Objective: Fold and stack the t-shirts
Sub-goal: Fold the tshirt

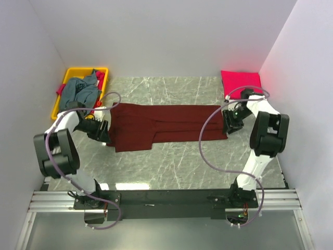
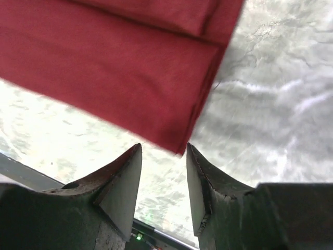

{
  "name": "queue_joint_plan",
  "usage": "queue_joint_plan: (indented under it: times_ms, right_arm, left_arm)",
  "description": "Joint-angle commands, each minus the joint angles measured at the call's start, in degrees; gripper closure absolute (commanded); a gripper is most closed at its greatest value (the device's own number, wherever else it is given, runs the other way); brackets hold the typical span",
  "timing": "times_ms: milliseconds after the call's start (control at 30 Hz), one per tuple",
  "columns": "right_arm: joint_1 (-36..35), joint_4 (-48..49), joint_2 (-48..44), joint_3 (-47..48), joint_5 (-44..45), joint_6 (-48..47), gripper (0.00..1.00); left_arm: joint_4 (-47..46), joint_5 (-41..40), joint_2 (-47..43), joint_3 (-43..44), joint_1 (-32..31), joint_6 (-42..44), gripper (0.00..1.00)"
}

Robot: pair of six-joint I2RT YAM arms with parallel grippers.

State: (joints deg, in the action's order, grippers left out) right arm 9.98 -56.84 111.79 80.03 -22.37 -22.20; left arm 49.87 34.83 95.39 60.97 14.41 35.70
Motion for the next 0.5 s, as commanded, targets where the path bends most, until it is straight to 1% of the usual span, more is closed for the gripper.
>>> queue_joint_plan:
  times_ms: [0, 67, 133, 200, 300, 333, 467]
  right_arm:
    - [0.3, 0.1, -9.2, -0.5, -3.9, 0.6, 0.53]
    - [-0.3, 0.1, -11.3, -1.7, -5.3, 0.8, 0.53]
    - [-1.9, -0.5, -11.7, -2.0, -6.5, 0.9, 0.56]
    - [-3.1, -0.9, -11.4, -1.6, -7.1, 1.8, 0.57]
    - [-5.7, 1.4, -12.1, -2.4, -8.2, 3.5, 0.58]
    - [-6.4, 1.8, -12.3, -2.7, -8.5, 3.7, 0.58]
    - [-11.1, 3.6, -11.3, -3.4, -7.8, 5.1, 0.58]
  left_arm:
    - [5.2, 3.7, -6.5, -0.3, -0.2, 6.0, 0.46]
    - [5.7, 2.2, -9.0, -3.0, -1.1, 9.2, 0.46]
    - [4.1, -1.1, -9.9, -6.5, -1.9, 9.2, 0.5]
    - [1.7, -2.8, -9.9, -8.6, -3.5, 9.0, 0.51]
    - [-2.9, -5.8, -10.4, -11.6, -5.7, 6.5, 0.48]
    - [-4.2, -7.9, -10.5, -12.9, -7.4, 5.8, 0.48]
    - [-9.9, -11.3, -10.8, -15.7, -11.4, 2.5, 0.43]
